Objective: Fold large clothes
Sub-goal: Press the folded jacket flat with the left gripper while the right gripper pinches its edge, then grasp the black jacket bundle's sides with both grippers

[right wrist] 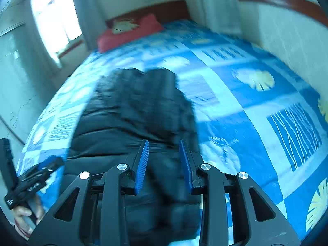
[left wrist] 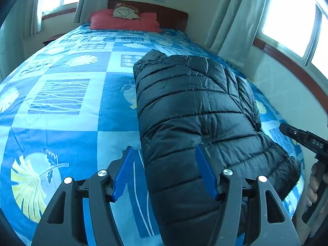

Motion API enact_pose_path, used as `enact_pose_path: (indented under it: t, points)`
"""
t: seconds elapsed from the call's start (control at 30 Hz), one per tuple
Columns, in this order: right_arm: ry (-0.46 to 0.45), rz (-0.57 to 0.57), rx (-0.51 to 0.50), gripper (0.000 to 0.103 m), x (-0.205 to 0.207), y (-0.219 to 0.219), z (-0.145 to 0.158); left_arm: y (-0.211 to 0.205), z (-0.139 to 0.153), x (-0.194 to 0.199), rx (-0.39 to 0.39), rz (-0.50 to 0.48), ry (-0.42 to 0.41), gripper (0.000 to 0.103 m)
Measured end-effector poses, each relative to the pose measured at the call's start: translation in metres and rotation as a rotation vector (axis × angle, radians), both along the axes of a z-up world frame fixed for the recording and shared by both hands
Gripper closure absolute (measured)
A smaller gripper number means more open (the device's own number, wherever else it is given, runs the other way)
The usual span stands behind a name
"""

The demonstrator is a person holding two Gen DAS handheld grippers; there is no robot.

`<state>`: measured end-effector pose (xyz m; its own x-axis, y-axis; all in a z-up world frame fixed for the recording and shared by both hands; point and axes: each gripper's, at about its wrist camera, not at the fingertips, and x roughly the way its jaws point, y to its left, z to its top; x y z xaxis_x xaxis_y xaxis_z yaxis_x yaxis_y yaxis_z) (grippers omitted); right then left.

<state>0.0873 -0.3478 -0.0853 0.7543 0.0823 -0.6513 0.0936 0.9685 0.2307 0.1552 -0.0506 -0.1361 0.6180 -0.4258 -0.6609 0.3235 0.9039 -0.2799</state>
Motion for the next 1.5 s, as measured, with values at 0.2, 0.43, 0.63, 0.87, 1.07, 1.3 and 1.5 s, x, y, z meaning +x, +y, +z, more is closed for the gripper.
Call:
enact_pose_path:
  t: [0.2, 0.43, 0.63, 0.87, 1.07, 1.3, 1.5]
  points:
    - [0.078, 0.081, -0.051, 0.08, 0.009, 0.026, -0.029, -0.014, -0.009, -0.001, -0.057, -0.049, 0.039, 0.042]
    - [0.126, 0.046, 0.044, 0.083, 0.015, 0.004, -0.088, -0.046, -0.024, 0.01, 0.042, -0.049, 0.05, 0.042]
    - [0.097, 0.013, 0.016, 0.083, 0.01, 0.014, -0.09, -0.051, -0.03, 0.011, 0.093, -0.061, 0.016, 0.042]
    - [0.082, 0.002, 0.025, 0.071, 0.006, 0.023, -0.021, -0.026, 0.017, 0.016, -0.023, -0.037, 0.027, 0.042]
    - [-0.051, 0.018, -0.043, 0.064, 0.063, 0.027, 0.025, -0.044, 0.039, 0.058, -0.032, -0.02, -0.009, 0.042]
    - [0.058, 0.019, -0.048, 0.064, 0.119, 0.003, -0.038, -0.073, 0.007, 0.086, 0.021, -0.022, 0.014, 0.028]
    - [0.076, 0.031, -0.022, 0.064, 0.128, -0.003, -0.07, -0.089, -0.013, 0.094, 0.068, -0.039, 0.009, 0.021]
